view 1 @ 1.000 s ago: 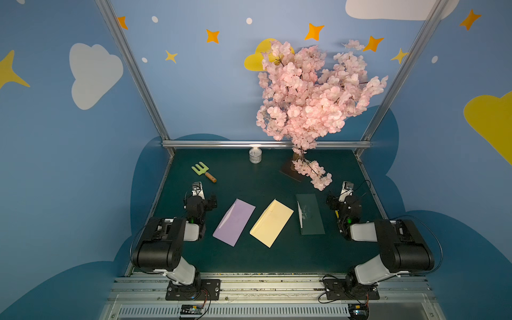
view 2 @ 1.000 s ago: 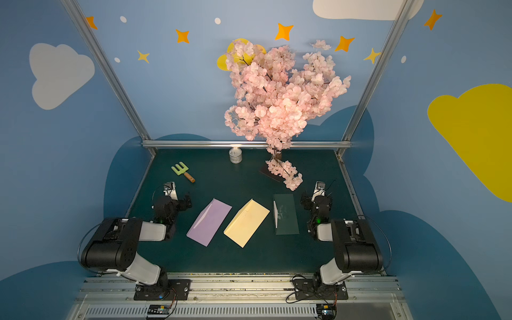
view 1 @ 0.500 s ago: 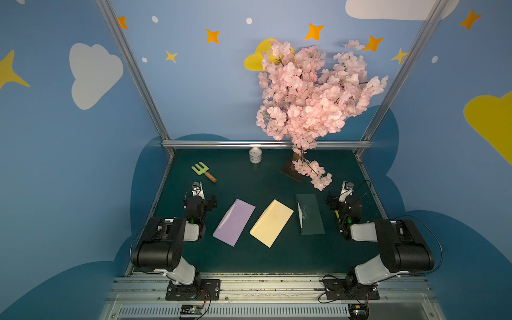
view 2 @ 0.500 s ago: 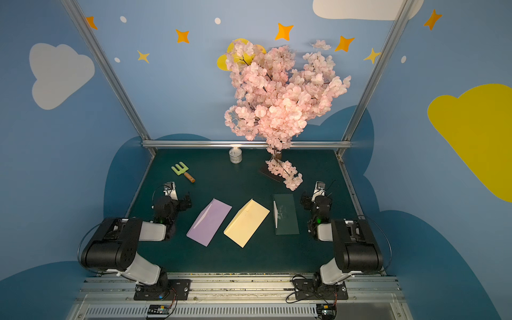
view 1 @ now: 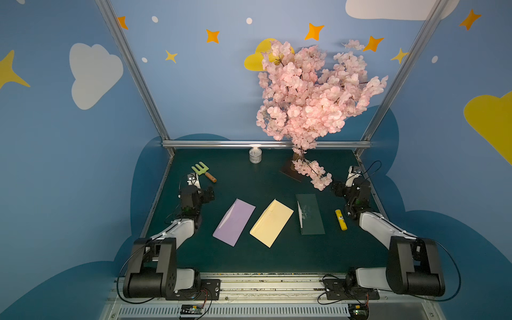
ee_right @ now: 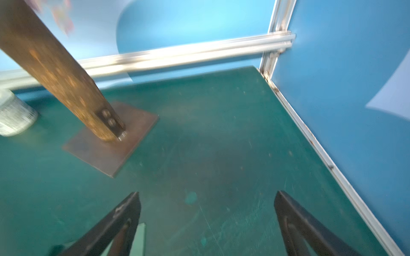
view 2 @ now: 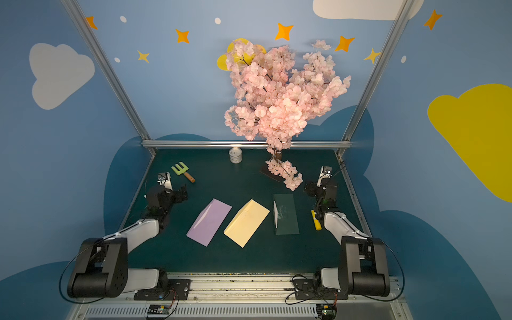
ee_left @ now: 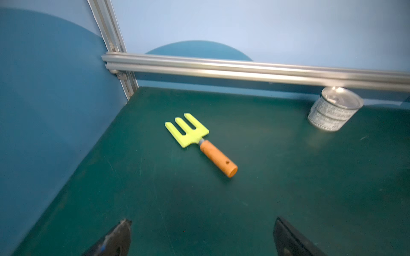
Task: Seal the envelope with a glue stick
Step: Pick up the glue stick from the center of the board.
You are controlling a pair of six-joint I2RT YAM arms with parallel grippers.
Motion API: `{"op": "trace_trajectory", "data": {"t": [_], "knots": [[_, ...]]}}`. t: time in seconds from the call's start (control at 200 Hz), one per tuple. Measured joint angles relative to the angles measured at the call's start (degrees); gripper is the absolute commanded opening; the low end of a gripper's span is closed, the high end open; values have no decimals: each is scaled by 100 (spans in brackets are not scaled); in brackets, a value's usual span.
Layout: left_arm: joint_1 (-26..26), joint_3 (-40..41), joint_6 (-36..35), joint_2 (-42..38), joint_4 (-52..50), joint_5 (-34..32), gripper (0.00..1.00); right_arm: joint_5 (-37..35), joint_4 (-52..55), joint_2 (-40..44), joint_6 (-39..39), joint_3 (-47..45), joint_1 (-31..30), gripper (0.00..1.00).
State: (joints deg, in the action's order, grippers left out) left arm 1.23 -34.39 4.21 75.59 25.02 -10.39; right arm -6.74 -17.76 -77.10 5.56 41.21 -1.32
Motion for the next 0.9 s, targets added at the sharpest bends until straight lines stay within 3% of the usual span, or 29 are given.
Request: {"op": "trace_trajectory", "data": {"t": [0.17,0.33,0.476,0.736,0.901], "knots": [[0,-835,361,-450,-1517,243,100,210,2199,24,385,1102,2,96],[-66,-608,1091,-756,-2358,723,100,278,3991,22,776,1521,72,96],[-446,-254,1685,-942,-2802,1008,100,299,5233,-55,1078,1591,219,96],[-1104,-90,2179,-1305,-3217,1222,100,575,6647,-1255,1086,1956,439,95],[-1298,92,2446,-1460,-3265,1303,100,828,6900,-1775,986,2085,461,86]]}}
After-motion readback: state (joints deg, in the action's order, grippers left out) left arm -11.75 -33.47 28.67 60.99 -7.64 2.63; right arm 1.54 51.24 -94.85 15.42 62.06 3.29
